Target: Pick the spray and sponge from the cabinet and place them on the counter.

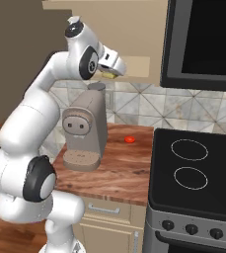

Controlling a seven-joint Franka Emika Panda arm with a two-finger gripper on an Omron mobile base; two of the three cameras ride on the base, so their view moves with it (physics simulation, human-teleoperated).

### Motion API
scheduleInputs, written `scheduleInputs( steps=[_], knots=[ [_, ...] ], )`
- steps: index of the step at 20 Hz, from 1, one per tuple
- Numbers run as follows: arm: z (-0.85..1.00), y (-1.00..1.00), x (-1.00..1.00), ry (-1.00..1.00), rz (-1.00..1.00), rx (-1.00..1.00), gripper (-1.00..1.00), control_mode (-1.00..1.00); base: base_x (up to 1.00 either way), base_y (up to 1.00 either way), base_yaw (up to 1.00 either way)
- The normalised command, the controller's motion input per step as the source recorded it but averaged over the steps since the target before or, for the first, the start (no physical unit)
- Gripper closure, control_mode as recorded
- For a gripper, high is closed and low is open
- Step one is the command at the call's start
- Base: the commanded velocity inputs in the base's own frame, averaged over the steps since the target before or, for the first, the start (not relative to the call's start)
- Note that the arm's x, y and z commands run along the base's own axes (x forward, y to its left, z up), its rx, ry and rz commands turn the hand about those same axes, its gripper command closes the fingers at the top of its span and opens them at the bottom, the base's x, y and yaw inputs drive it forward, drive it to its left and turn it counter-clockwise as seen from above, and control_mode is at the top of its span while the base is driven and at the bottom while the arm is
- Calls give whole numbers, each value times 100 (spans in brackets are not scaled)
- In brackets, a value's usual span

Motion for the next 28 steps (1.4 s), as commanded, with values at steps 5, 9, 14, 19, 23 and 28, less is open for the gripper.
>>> scheduleInputs(
  steps=[5, 9, 14, 19, 23, 28],
  knots=[
    [-1, 0, -67, 0, 5, 0, 100, -100, 0, 0, 0],
    [-5, 0, -69, 0, 5, 0, 100, -100, 0, 0, 0],
    [-6, 0, -69, 0, 5, 0, 100, -100, 0, 0, 0],
    [-9, 0, -69, 1, 6, 0, 100, -100, 0, 0, 0],
    [-14, 0, -68, 2, 6, 0, 100, -100, 0, 0, 0],
    [-20, 1, -64, 3, 7, 0, 100, -100, 0, 0, 0]
  ],
)
